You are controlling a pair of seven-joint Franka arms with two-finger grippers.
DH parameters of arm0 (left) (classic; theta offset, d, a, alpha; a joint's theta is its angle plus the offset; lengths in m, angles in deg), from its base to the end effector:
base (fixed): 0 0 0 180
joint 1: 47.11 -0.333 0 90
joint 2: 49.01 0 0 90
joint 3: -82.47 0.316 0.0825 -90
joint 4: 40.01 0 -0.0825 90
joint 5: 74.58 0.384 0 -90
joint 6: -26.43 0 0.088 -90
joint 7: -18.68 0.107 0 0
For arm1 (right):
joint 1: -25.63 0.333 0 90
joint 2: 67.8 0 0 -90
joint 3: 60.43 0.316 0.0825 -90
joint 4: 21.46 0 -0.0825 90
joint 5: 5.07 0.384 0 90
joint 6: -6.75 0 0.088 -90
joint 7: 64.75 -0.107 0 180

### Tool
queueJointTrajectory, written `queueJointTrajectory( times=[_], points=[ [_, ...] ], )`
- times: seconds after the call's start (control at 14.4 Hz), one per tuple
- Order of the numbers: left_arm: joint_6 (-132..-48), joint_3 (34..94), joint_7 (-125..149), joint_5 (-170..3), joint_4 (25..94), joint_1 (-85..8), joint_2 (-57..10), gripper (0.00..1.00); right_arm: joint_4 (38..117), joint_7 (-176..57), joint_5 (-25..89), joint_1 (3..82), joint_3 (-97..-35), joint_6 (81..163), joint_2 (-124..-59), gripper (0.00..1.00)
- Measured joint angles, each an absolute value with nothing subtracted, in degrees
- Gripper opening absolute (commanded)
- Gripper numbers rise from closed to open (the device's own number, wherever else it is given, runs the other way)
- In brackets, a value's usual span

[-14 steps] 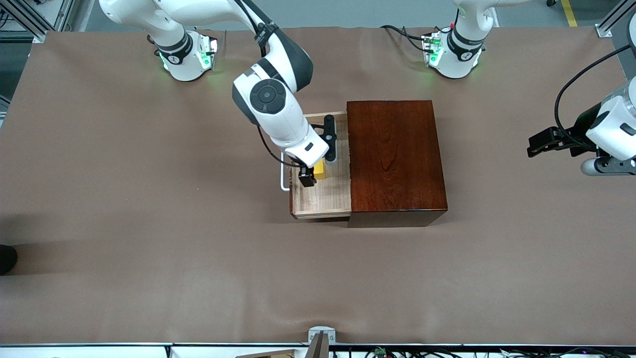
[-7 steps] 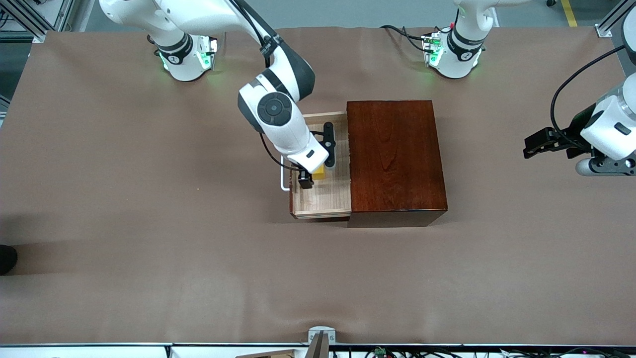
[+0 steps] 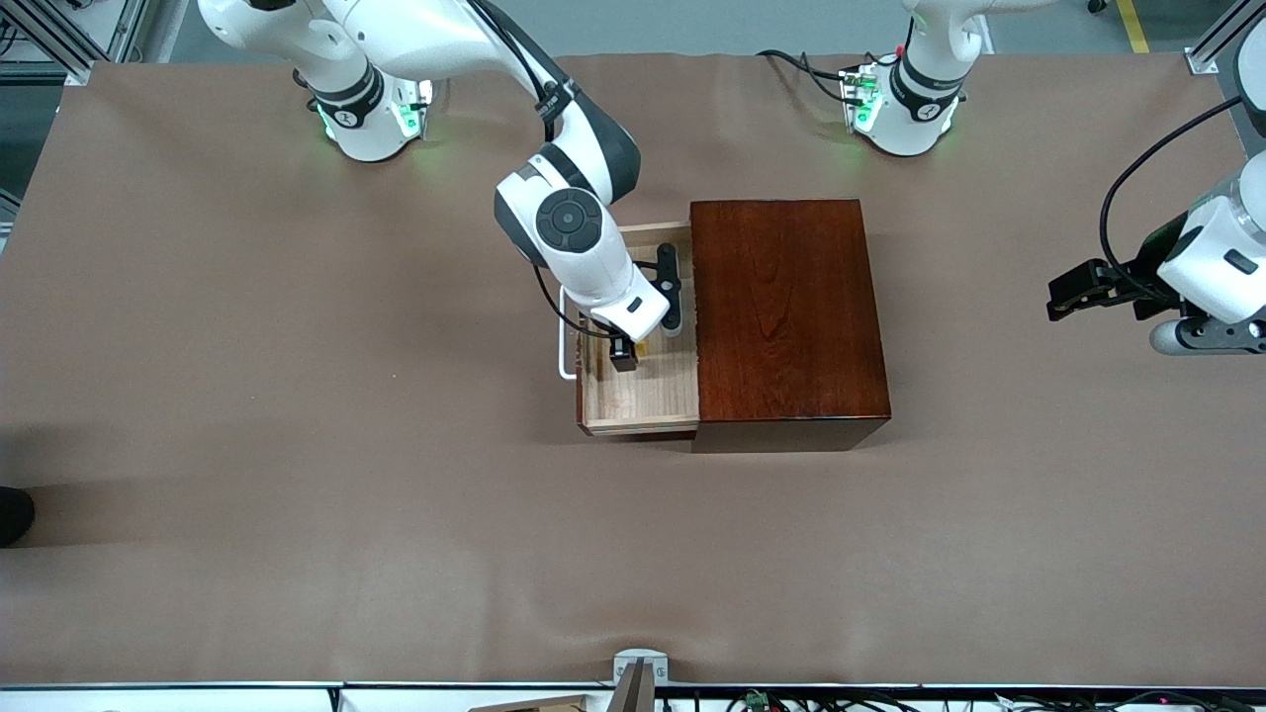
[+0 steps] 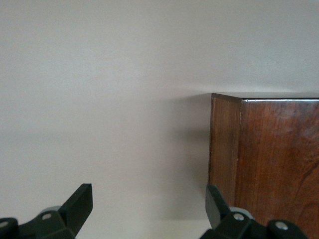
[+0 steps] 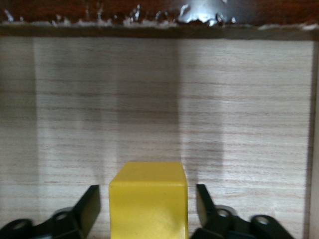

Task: Open drawer, take yellow block, close drawer
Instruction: 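Lower the right gripper into the drawer and grasp the yellow cube, then lift the cube out with the right gripper while the left gripper returns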

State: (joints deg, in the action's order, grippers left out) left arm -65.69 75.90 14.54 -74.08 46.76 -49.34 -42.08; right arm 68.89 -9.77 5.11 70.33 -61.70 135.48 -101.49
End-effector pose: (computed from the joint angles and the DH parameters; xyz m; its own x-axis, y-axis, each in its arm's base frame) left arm 0.5920 -0.0400 0.5853 0.9996 -0.0033 -0.0271 -0.0032 -1.0000 0.0031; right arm 0.5070 0.4900 0.3045 -0.0436 0.9872 0.1531 0.9988 0.0466 -0.0156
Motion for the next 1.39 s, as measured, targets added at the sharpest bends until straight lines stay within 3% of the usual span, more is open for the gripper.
queueJointTrajectory(
  times=[0.48,0.9,1.11,1.39],
  points=[
    [-65.8,75.9,14.5,-74.1,46.8,-49.4,-42.1,1.0,67.0,-11.1,2.8,70.3,-62.0,135.8,-100.5,0.0],
    [-65.8,75.8,14.5,-74.1,46.8,-49.2,-42.1,1.0,66.5,-24.9,2.8,69.5,-62.9,133.0,-94.7,0.0],
    [-65.8,74.3,14.7,-74.1,46.8,-48.9,-42.1,1.0,66.9,-27.2,2.8,64.8,-63.4,128.7,-91.2,0.0],
    [-65.7,66.2,14.6,-74.1,46.8,-48.3,-42.1,1.0,72.1,-27.0,2.8,53.6,-63.6,127.2,-86.2,0.0]
  ],
)
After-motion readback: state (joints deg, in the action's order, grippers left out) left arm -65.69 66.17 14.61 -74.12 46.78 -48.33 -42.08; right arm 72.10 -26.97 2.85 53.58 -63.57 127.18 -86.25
